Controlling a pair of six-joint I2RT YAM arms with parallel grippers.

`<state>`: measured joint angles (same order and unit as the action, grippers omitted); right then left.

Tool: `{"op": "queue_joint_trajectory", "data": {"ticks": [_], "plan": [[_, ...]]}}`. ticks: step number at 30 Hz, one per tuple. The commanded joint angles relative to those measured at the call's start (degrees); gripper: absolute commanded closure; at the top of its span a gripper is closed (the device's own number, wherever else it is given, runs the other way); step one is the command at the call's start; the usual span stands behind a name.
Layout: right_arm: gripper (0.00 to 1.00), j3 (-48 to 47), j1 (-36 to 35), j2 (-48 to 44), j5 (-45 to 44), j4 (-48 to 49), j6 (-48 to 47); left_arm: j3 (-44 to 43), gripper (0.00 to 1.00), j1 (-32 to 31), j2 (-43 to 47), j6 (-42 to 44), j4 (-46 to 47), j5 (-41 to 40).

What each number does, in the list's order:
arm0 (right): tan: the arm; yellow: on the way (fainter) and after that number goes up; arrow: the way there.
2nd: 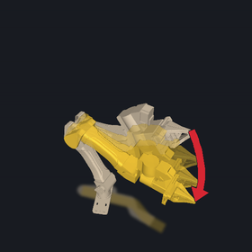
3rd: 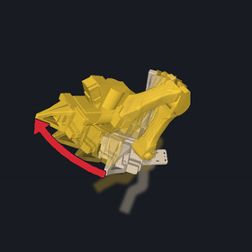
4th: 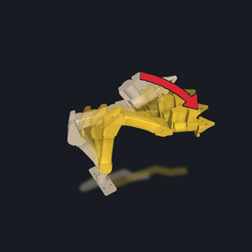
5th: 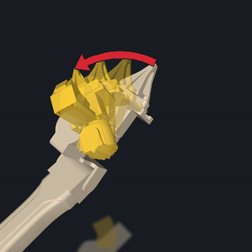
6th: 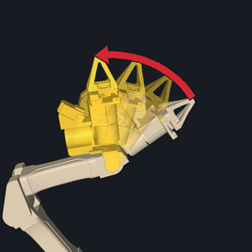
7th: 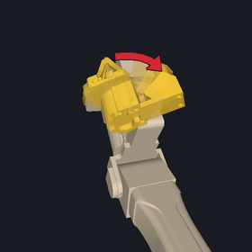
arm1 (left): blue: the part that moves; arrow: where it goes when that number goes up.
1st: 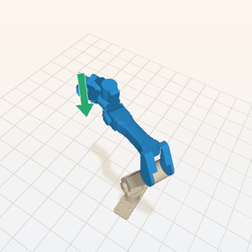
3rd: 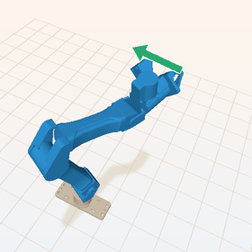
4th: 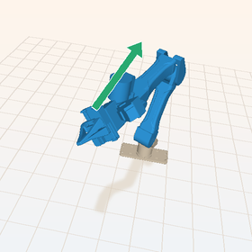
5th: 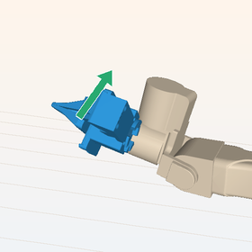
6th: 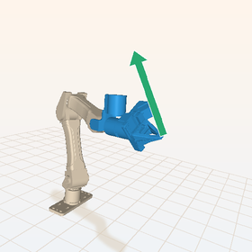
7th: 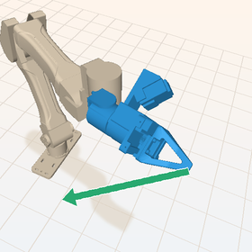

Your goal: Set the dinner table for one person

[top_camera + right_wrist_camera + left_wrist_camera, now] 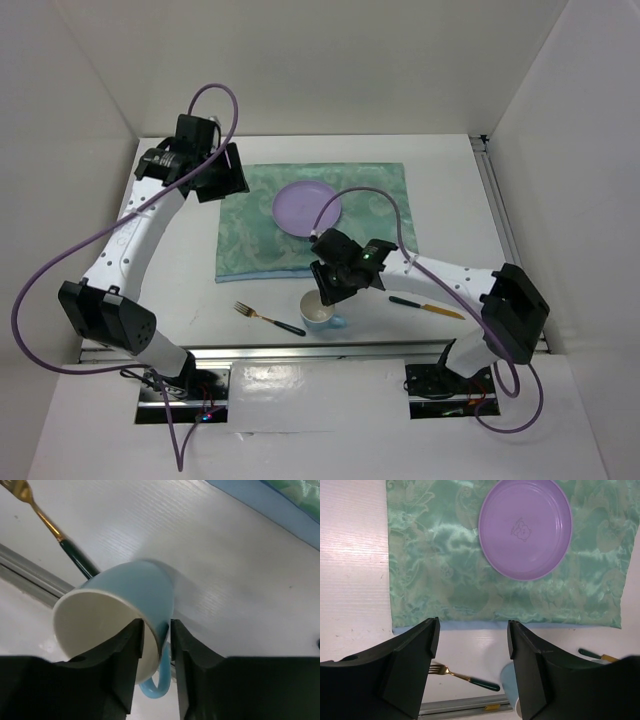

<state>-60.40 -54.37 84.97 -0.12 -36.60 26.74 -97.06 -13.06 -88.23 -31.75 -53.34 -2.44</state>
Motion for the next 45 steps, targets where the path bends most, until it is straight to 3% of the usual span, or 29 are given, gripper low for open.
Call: {"op": "queue_joint_trajectory", "data": {"ticks": [1, 4, 6, 7, 12, 16, 24, 29, 38, 45], "plan": [[0.63, -1.47, -1.26, 2.03, -2.6, 1.36, 0.77, 0.64, 0.27, 0.05, 2.18, -0.07, 1.49, 0.86], [0.8, -2.7, -1.27, 2.57, -4.0, 0.66, 1.47, 0.64, 0.28, 0.05, 2.18, -0.07, 2.01, 1.47], [0.99, -4.36, -1.27, 3.19, -5.67, -0.92, 2.17, 1.94, 0.28, -0.48, 2.18, -0.07, 2.01, 1.47], [1.0, -6.81, -1.27, 3.19, -6.99, -2.5, 2.17, 2.48, 0.28, -0.48, 2.7, -0.07, 2.01, 1.47], [1.0, -17.63, 0.13, 2.66, -10.69, -9.8, 2.97, 3.28, 0.28, -1.0, 2.71, -0.6, 2.54, 2.09], [1.0, -27.82, 6.36, 2.66, -11.48, -14.37, -0.1, 1.7, 0.28, -1.0, 2.18, -1.65, 0.71, -2.38], [1.0, -43.46, 32.45, 15.81, -6.92, -13.51, -0.73, 3.01, 0.27, -0.48, 2.18, -1.65, -0.18, -1.61], [1.0, -49.88, 39.76, 23.55, -4.72, -9.3, -0.73, 4.24, 0.27, -0.48, 1.57, -2.18, 0.34, -1.61], [1.0, -69.74, 45.75, 42.89, -5.68, -12.88, -0.73, 13.1, 0.28, -6.0, 4.45, -5.68, 1.48, -2.13], [1.0, -69.76, 47.07, 47.74, -4.1, -10.95, -0.2, 20.75, 0.28, -11.36, 9.38, -10.7, 2.89, -1.61]]}}
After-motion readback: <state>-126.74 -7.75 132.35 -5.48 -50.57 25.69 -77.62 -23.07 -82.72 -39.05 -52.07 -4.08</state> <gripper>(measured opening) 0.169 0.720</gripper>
